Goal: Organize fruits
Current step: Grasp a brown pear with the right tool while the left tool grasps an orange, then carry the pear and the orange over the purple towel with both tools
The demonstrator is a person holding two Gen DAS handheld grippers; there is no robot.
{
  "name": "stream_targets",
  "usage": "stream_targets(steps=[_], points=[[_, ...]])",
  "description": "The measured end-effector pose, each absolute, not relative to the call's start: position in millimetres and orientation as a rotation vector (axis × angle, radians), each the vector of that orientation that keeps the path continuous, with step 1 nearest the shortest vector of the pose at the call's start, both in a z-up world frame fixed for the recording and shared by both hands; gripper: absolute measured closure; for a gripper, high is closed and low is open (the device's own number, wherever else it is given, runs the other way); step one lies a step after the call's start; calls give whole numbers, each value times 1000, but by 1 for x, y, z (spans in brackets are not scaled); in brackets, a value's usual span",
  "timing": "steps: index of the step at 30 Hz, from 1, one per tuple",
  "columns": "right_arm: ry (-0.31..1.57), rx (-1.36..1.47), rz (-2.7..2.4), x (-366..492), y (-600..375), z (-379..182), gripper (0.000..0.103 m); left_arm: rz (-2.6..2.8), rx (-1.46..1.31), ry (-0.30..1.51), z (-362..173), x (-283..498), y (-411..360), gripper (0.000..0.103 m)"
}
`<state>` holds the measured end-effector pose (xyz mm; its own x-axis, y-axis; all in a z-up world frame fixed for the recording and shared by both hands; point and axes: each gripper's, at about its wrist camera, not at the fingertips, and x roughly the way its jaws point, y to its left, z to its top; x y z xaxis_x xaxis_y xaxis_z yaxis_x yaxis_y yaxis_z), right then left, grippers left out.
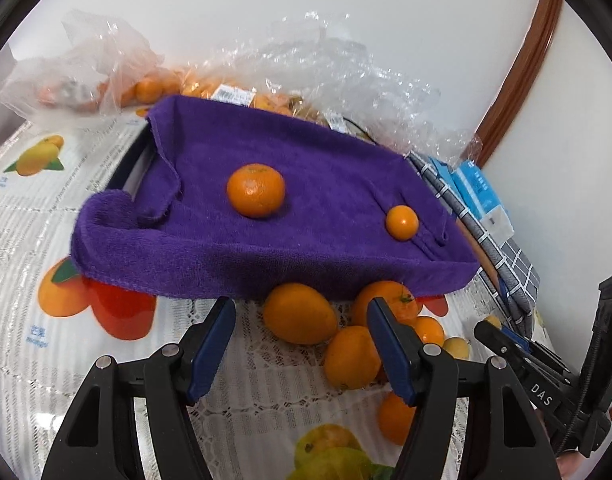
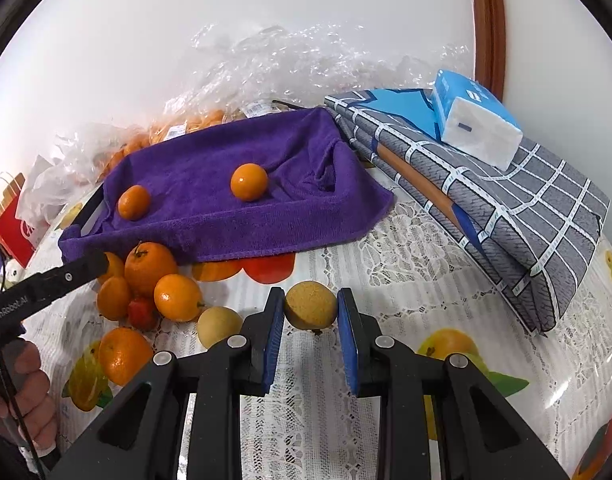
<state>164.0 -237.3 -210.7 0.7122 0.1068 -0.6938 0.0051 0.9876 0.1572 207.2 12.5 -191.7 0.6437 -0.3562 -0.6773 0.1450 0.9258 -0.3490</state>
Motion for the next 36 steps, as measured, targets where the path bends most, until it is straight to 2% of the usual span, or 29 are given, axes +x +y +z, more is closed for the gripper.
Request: stream_targets(steps=[4, 9, 10, 27, 36], points=[[778, 147, 65, 165, -235, -211, 76, -292, -282, 849, -196, 212, 12, 42], [782, 156, 73, 166, -237, -212, 76, -309, -294, 846, -196, 214, 10, 60], [781, 159, 74, 166, -237, -212, 76, -310, -298, 849, -197, 214, 10, 67], [748, 172, 97, 161, -237, -209, 76, -349, -354, 664, -173, 192, 20, 67], [726, 165, 121, 158, -234, -207, 76, -288, -327, 633, -170, 191, 22, 67]])
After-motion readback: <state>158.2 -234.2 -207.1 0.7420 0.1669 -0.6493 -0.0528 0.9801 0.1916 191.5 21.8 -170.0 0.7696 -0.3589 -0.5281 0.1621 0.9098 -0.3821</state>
